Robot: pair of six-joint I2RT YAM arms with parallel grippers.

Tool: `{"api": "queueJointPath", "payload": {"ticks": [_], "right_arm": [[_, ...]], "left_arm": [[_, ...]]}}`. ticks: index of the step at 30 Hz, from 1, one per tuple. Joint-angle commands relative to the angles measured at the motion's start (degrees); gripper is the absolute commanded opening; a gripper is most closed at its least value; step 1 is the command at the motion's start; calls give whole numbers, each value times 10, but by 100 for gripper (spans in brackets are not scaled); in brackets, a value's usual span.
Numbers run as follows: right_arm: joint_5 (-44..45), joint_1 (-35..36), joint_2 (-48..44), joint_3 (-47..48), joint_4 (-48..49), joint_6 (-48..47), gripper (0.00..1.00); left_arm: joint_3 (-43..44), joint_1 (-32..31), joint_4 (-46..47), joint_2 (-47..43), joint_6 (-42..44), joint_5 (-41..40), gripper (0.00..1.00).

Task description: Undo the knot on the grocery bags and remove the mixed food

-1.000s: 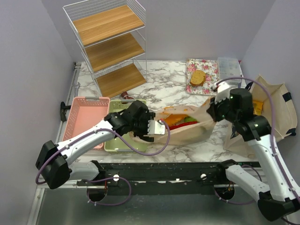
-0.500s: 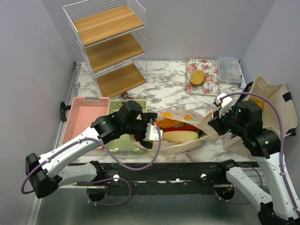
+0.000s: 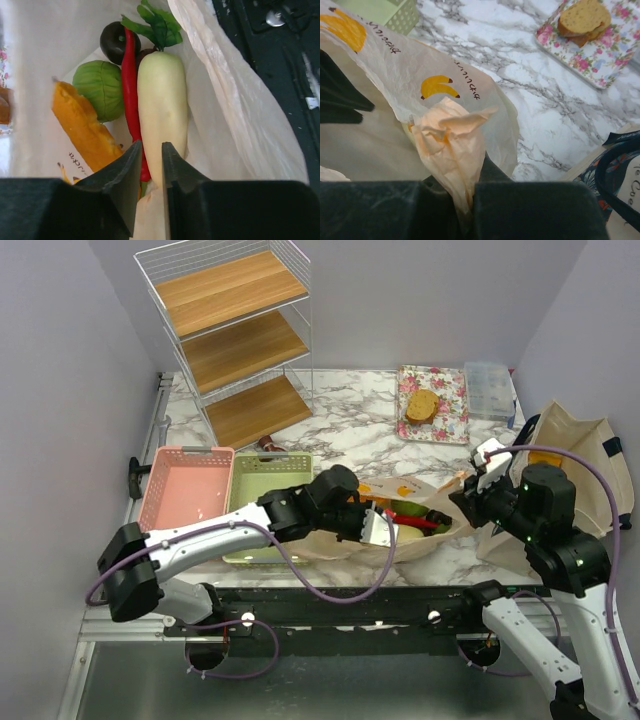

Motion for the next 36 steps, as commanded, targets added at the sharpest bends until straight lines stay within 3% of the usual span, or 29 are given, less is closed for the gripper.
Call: {"api": "queueJointPath", "payload": {"ticks": [1,6,11,16,20,24,26,29,30,36], "right_arm": [[42,-5,-27,1,66,29,6],[37,-5,-18,-8,86,42,10],[52,-5,-3,-15,115,54,13],[50,-5,8,-15,124,56,14],[53,-5,15,-20,132,59,16],[78,-5,19,-25,135,64,16],[85,-5,19,-28,133,66,15],[80,-5,17,-34,132,66,15],[74,-5,17,-35,132,65,15],[27,-5,32,-46,166,66,12]], "left_arm": [[-7,-8,94,71,-18,-108,30],[-5,5,241,116,-71,-219,44],[35,5,279,179,-67,-241,66],[66,5,274,233,-69,-230,70],[100,5,265,288,-71,-274,69],[123,11,249,328,-69,-314,64],[123,17,244,333,-72,-317,53],[109,25,232,307,-80,-294,10],[96,26,229,283,-84,-272,1],[13,31,189,92,-130,-42,0]]}}
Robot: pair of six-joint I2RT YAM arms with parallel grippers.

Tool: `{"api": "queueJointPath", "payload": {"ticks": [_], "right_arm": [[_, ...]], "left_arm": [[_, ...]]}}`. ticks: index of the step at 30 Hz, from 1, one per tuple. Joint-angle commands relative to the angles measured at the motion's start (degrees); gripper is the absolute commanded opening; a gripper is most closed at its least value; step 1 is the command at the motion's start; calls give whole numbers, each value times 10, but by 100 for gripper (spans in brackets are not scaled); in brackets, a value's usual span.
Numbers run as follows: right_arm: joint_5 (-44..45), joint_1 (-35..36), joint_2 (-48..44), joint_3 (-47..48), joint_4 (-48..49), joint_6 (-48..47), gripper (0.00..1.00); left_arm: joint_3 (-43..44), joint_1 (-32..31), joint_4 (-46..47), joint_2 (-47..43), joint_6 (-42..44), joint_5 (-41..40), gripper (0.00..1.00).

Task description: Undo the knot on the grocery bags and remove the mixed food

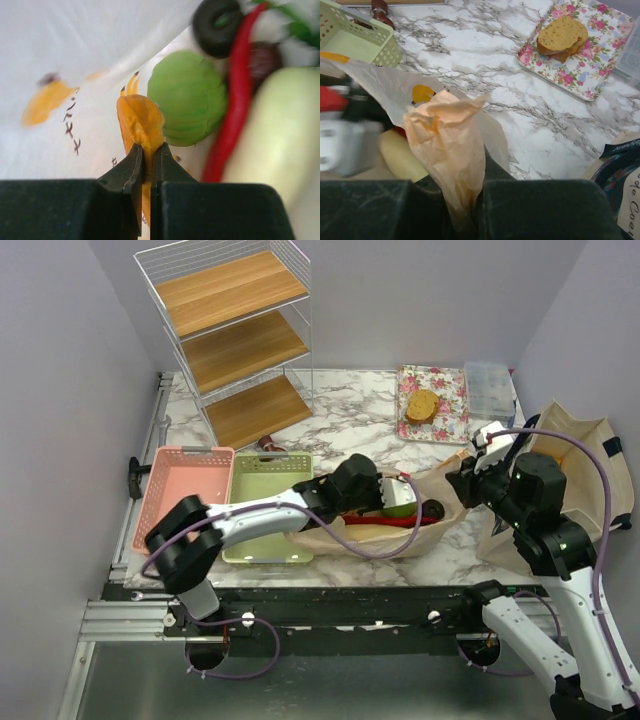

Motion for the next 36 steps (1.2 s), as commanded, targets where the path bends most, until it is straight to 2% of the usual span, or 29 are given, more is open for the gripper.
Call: {"api": "queueJointPath", "payload": {"ticks": [1,6,11,13,15,17,20,23,30,36], "right_arm": [[-35,-5,20,-12,47,12,12],[-55,-4,37,3,60,24,14],[-77,-5,30,18,42,23,23],[-85,-5,25,25,33,20,35],[-87,-5,25,35,27,20,61],[-82,-5,26,54,23,19,80],[-74,-5,42,100,24,22,91],[-81,-5,65,161,24,22,94],[-123,-5,110,260,33,28,96],[-173,-5,135,294,34,42,97]], "left_arm": [[-54,0,-26,-182,-56,213,0],[-81,0,3,-265,-99,288,0],[-66,1,2,-300,-113,319,0],[-58,1,5,-312,-125,322,0],[-45,1,12,-325,-144,319,0],[-26,1,20,-336,-169,305,0],[14,1,22,-341,-216,260,0],[57,1,24,-340,-253,205,0],[126,5,42,-325,-355,150,0],[117,36,97,-311,-481,123,0]]}}
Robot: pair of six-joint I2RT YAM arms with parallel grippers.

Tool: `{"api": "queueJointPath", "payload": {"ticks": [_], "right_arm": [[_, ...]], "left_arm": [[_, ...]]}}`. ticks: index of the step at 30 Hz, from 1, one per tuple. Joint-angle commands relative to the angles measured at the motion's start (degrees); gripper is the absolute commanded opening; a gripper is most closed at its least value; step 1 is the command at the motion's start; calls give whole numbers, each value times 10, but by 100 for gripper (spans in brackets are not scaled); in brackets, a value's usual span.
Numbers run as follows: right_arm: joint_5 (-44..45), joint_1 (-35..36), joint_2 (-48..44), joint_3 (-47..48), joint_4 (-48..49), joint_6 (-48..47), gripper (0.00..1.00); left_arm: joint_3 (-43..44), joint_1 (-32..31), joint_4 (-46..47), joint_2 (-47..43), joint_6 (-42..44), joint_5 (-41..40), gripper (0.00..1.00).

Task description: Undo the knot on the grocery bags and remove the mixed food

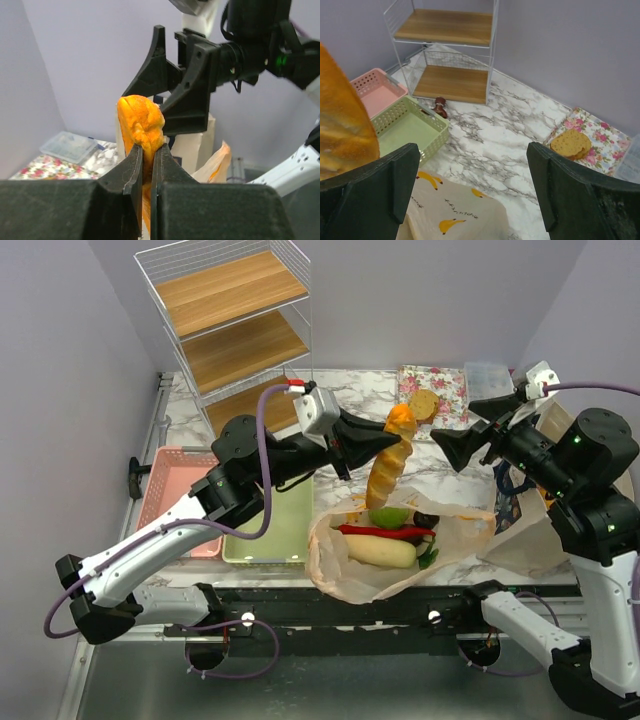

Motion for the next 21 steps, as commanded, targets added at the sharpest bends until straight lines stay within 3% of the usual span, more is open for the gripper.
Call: {"api": "queueJointPath", "payload": {"ticks": [1,8,15,21], "right_arm": [[-65,-2,16,22,1,25,96],[-136,-11,24,-14,38,88,94],[-134,-11,64,-38,103,136,96],[-156,-11,79,-47,145,167,100]], "left_arm": [[-5,35,57,18,-158,-51,0],[51,74,27,59,-305,-176,0],[110,76,8,108,-336,-246,0],[138,77,10,132,-341,-255,0]]}}
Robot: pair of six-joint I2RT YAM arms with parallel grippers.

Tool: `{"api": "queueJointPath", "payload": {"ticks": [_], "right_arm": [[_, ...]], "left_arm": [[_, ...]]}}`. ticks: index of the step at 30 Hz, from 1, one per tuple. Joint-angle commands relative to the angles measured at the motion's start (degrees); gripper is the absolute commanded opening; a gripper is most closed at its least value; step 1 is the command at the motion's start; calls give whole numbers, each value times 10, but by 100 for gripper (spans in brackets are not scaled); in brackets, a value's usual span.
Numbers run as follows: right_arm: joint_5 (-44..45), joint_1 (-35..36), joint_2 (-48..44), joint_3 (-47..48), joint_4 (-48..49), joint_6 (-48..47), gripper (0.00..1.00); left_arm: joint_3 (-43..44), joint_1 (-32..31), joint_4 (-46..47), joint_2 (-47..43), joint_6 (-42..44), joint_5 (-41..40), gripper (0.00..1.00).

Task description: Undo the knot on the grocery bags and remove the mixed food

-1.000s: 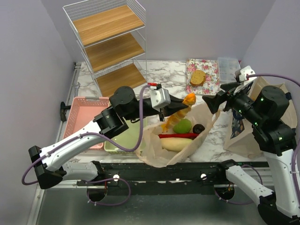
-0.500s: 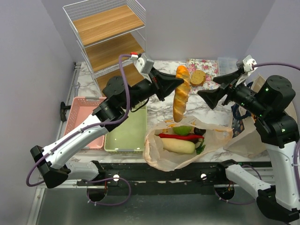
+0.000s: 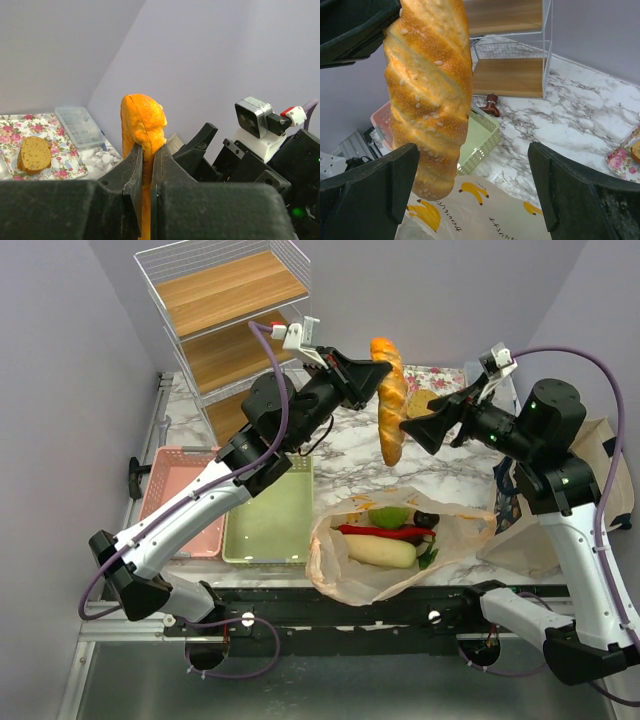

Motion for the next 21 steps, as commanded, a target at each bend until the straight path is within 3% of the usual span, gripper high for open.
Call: {"api": "queueJointPath", "payload": {"ticks": [1,9,14,16,21], "right_arm": [[-28,-3,3,-6,51,35,100],[-84,-2,2,-9,77,54,100],[1,-2,-4,-24,57,17,99],[36,-2,-6,-31,60,15,94],[16,-2,-2,-40,62,18,90]], "left_arm": [[32,2,16,14,-29,-31,0],[48,9,7,39,-32,-41,0],[56,16,-6,47,-61,-34,0],[59,15,-6,48,-63,-32,0],[65,15,-7,52,-66,-37,0]]}}
